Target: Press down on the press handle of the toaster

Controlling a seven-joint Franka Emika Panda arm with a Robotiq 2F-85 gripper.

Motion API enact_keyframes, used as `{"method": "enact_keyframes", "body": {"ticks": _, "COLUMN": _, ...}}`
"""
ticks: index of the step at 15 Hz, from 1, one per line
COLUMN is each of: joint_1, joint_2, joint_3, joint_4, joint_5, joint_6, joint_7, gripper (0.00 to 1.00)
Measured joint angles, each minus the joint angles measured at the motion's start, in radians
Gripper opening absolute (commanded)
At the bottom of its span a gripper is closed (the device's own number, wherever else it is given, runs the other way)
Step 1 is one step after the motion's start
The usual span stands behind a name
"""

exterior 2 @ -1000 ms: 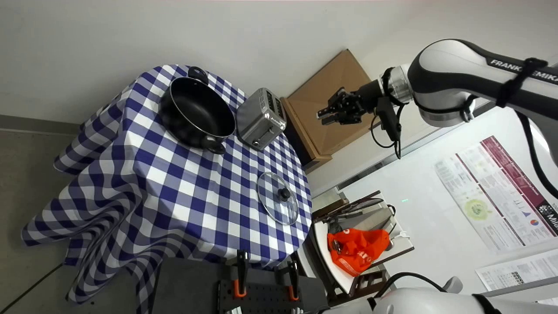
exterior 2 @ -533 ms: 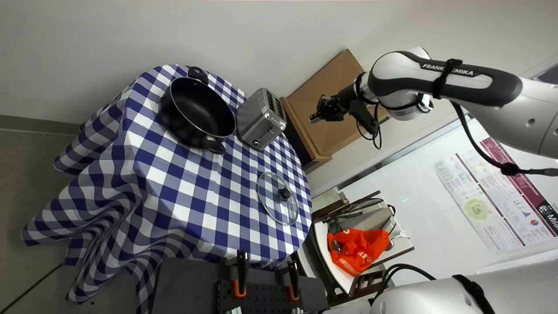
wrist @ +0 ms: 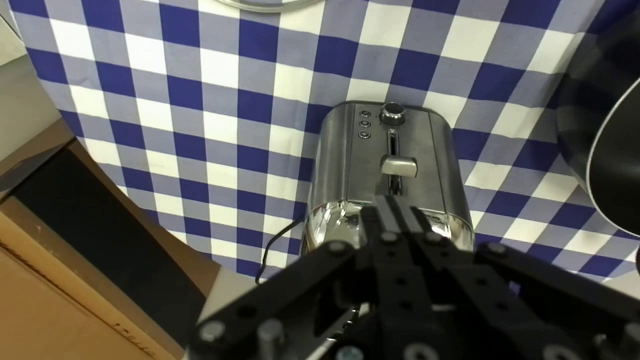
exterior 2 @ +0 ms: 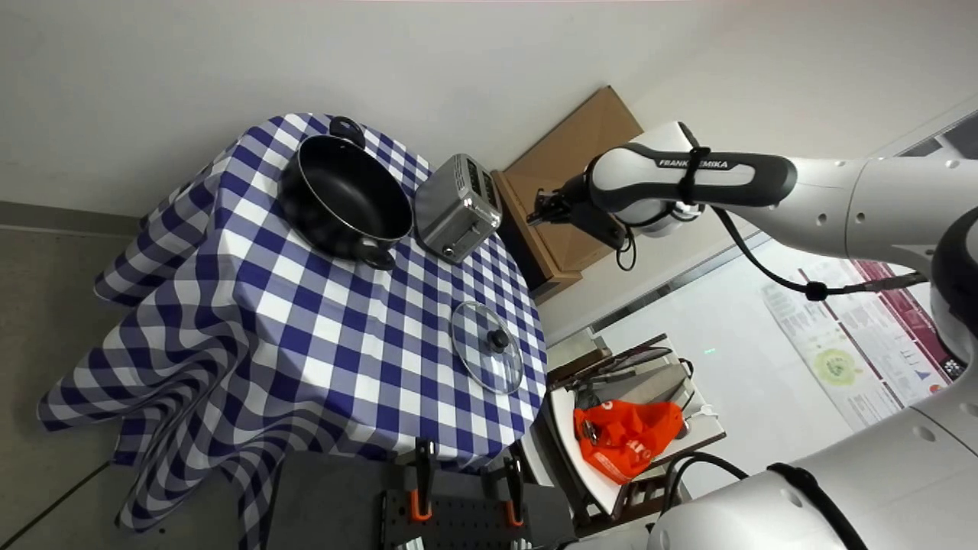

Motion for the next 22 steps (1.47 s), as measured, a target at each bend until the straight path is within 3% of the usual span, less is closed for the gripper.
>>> {"method": "enact_keyframes", "body": {"ticks": 7, "joint_1": 0.037, "joint_2": 0.125, "joint_3": -0.037, "joint_4": 0.026, "joint_5": -0.095, "joint_6": 0.166, "joint_7": 0.046, "gripper": 0.00}}
{"method": "enact_keyframes", "body": {"ticks": 22, "joint_1": 0.138, "joint_2": 0.351, "joint_3": -0.115, "joint_4": 0.180, "joint_5": -0.101, "joint_6": 0.185, "joint_7": 0.048, "gripper": 0.00}}
